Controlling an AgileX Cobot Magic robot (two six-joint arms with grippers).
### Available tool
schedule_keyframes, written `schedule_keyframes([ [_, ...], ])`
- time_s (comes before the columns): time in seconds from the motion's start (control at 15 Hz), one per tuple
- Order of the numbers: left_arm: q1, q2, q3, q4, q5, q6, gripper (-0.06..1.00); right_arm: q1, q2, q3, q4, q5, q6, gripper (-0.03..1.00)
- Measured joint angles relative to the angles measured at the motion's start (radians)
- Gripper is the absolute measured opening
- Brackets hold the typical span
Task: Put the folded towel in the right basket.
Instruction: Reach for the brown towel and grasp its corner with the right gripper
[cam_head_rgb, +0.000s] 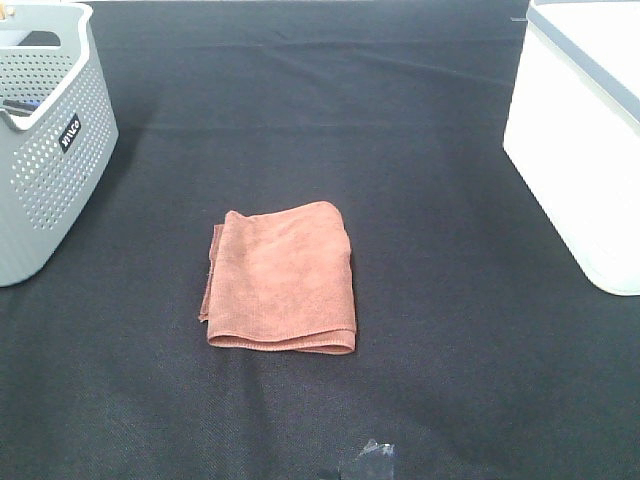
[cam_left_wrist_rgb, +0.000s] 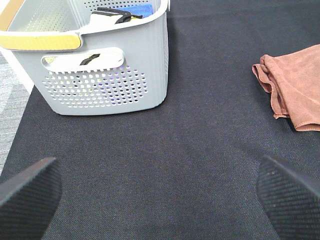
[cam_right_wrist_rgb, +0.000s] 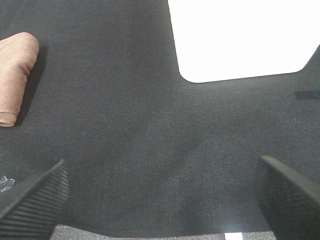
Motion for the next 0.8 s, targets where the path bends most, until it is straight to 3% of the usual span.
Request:
schedule_keyframes([
  [0.8, 0.0, 0.0, 0.0, 0.0, 0.0, 0.0, 0.99, 0.0, 0.0, 0.0, 0.0, 0.0, 0.0, 0.97],
])
